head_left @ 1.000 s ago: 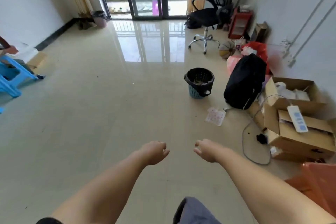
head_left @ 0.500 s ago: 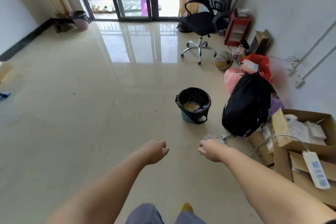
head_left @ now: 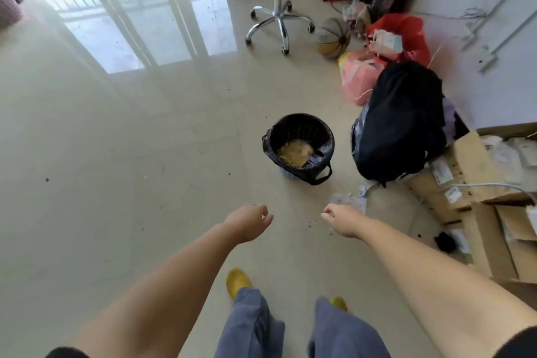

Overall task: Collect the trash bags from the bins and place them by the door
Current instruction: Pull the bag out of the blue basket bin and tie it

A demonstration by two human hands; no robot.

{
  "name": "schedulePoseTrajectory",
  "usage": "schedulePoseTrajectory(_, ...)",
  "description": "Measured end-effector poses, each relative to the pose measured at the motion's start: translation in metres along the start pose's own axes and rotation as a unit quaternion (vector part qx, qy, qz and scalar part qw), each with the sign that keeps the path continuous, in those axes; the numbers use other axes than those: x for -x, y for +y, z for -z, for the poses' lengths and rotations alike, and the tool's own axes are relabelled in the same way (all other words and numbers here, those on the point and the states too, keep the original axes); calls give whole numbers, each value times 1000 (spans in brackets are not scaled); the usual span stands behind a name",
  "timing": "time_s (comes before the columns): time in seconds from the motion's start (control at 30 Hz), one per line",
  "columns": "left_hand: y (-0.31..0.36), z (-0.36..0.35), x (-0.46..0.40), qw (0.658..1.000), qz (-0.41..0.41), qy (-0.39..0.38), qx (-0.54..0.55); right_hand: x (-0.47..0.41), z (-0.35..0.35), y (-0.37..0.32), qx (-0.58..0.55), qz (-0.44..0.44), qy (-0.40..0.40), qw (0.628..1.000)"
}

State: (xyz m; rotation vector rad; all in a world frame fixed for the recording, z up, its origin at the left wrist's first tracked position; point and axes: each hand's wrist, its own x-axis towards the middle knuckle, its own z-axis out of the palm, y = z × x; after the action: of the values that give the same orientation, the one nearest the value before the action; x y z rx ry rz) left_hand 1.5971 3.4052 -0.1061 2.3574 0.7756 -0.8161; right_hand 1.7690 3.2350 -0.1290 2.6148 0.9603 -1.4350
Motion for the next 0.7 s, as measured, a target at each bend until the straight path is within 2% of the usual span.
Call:
schedulePoseTrajectory(0.17, -17, -18, -111, 998, 16, -11, 64, -112, -11, -2, -59, -8, 9, 998)
schedulePoseTrajectory(0.27, -14, -45, -195, 980, 41, 57, 188, -192, -21, 14, -156, -21, 62, 986)
schedulePoseTrajectory(0.4, -22, -92, -316, 925, 62, 133, 349, -302, -50, 44, -392, -79, 124, 908)
schedulePoseTrajectory(0.53, -39, -117, -411, 877, 79, 157, 447, -385, -60, 70, -450, -99, 223, 859)
schedulePoseTrajectory(0.6, -46, -121, -448, 855, 79, 153, 489, -414, -60, 79, -483, -104, 244, 835)
schedulePoseTrajectory(0.7, -54, -124, -479, 780, 60, 151, 604, -442, -64, 86, -521, -81, 232, 818)
